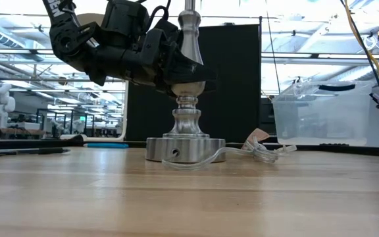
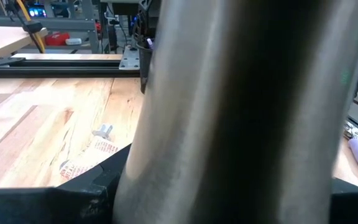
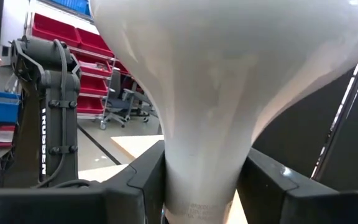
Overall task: Screw lightbulb
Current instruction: Remove the lightbulb from the lamp
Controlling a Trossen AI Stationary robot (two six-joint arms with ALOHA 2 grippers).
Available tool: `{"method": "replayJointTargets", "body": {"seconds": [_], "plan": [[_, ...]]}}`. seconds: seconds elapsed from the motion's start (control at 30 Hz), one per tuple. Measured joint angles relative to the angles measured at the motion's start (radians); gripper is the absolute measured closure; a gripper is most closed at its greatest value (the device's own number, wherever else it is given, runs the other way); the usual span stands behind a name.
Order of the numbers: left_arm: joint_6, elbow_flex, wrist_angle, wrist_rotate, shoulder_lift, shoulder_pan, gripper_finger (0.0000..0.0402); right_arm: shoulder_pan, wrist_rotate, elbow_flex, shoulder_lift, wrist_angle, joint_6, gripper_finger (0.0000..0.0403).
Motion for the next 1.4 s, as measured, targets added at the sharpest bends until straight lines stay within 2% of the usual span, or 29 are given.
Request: {"method": "replayJointTargets", "body": {"seconds": [0.33,0.6,1.4], "plan": [[0.000,0.000,0.000,0.001,0.000,0.000,0.0144,0.000,-0.002,-0.001,-0.001,0.011,-0.029,0.0240],[-0.001,0.000,-0.001,0.002,0.000,0.000,0.0144,0.000,0.006,0.000,-0.005,-0.010,-0.049,0.0207],[0.000,0.000,-0.001,0.003,0.000,0.000,0.0144,0.062,0.133,0.002,-0.005,-0.012,-0.089,0.0205]]}}
